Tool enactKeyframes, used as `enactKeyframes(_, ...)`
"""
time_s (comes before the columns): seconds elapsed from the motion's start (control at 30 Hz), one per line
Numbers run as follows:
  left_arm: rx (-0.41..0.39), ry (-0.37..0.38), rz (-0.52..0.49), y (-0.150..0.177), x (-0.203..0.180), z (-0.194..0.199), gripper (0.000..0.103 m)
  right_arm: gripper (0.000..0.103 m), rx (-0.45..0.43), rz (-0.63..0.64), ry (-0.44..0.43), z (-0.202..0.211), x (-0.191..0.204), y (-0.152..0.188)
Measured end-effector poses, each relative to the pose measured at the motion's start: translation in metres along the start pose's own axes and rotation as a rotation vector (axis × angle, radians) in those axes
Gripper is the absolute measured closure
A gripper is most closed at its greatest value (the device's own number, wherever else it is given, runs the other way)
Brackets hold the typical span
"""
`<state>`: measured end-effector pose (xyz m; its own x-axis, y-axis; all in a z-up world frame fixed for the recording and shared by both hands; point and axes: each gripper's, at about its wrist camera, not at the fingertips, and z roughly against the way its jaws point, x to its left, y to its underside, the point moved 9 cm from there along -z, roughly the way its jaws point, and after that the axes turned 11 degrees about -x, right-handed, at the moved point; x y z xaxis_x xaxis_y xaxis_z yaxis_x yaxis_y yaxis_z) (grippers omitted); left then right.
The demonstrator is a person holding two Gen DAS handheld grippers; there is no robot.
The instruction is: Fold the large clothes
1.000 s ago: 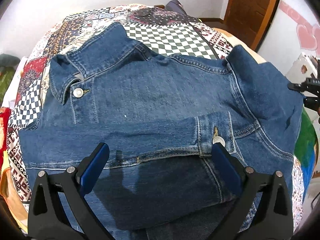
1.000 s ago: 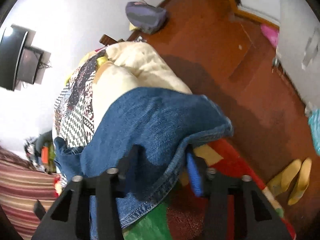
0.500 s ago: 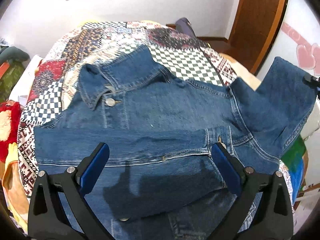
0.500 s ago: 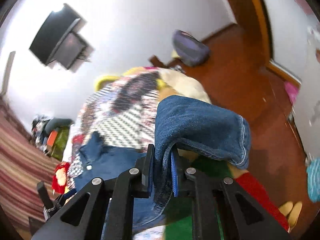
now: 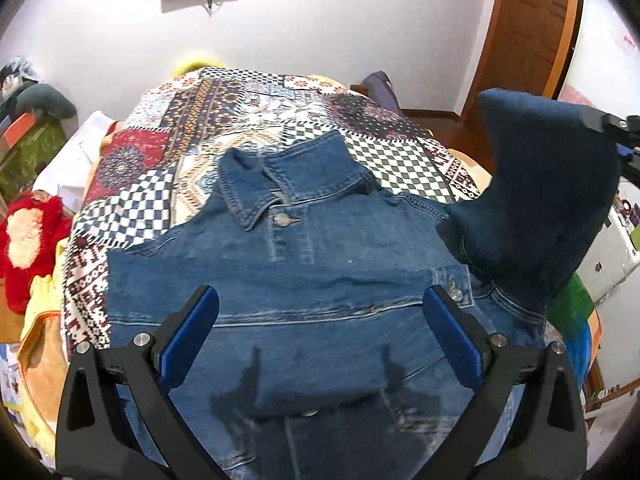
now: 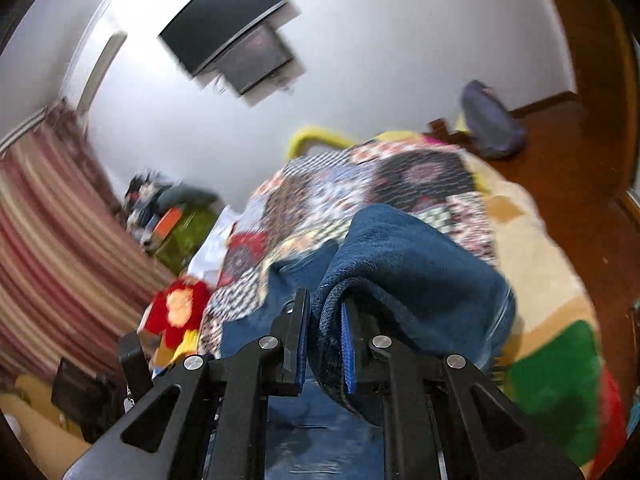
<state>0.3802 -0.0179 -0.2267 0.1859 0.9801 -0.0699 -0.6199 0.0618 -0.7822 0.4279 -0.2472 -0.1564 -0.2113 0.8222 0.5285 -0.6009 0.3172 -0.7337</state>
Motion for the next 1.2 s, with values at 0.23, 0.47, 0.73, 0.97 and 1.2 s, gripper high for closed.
enactKeyframes(0.23, -0.010, -0.031, 0.053, 0.013, 0.036, 0.018, 0.000, 0.091, 0.172, 0.023, -0.093, -0.071, 0.063, 0.068)
enactKeyframes(0.47, 0.005, -0.062, 0.083, 0.027, 0.061, 0.026, 0.000, 0.091, 0.443, 0.013, -0.055, -0.126, 0.054, 0.175)
enactKeyframes(0.73, 0.030, -0.065, 0.087, 0.035, 0.060, 0.024, 0.000, 0.091, 0.630, 0.033, -0.007, -0.114, 0.019, 0.225)
enactKeyframes(0.97, 0.038, -0.037, 0.004, 0.022, 0.022, 0.015, 0.000, 0.091, 0.528, 0.058, 0.014, -0.066, -0.004, 0.177)
enactKeyframes(1.2, 0.059, 0.035, -0.119, 0.005, -0.042, -0.012, 0.000, 0.091, 0.336, 0.199, 0.156, -0.020, -0.045, 0.109)
